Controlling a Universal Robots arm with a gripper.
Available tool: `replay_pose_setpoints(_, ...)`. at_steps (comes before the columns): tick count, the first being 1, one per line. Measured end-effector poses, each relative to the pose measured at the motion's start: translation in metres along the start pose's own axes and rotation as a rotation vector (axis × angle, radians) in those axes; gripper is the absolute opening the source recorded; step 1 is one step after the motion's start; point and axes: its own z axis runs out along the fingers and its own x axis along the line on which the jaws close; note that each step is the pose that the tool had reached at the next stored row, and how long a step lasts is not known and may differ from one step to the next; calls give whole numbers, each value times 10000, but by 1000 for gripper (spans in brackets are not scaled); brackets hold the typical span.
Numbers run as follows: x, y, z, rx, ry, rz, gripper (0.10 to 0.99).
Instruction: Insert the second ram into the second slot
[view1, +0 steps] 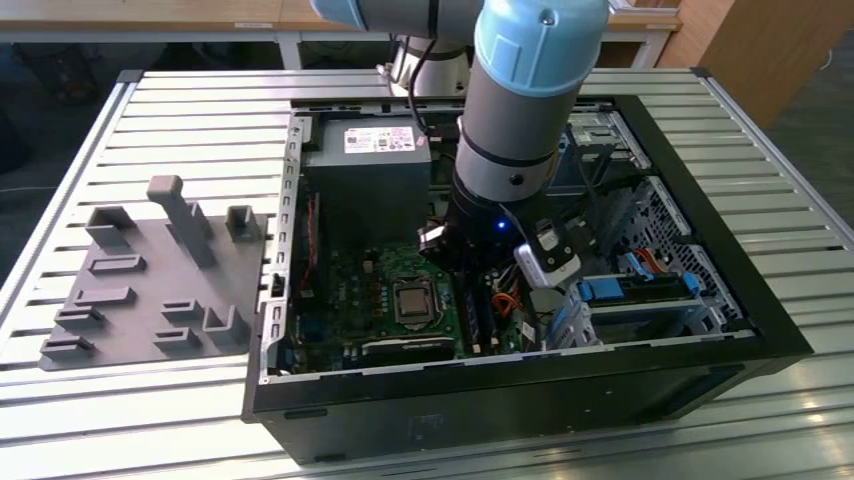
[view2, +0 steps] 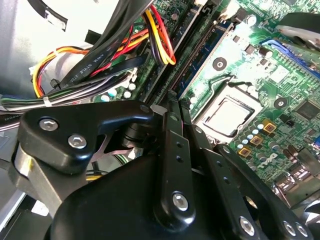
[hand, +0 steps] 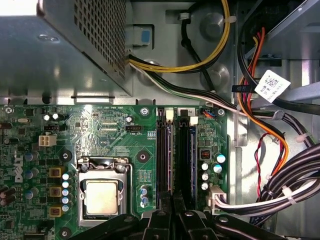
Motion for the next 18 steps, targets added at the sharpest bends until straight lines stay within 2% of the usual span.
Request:
replay_pose_setpoints(8, 0, 0, 8, 0, 0, 0, 145)
replay_pose_setpoints(9, 0, 0, 9, 0, 0, 0, 208)
replay_pose_setpoints(10, 0, 0, 8, -1, -1, 0, 208)
replay_pose_setpoints(18, 2, 3, -97, -1, -1, 0, 208)
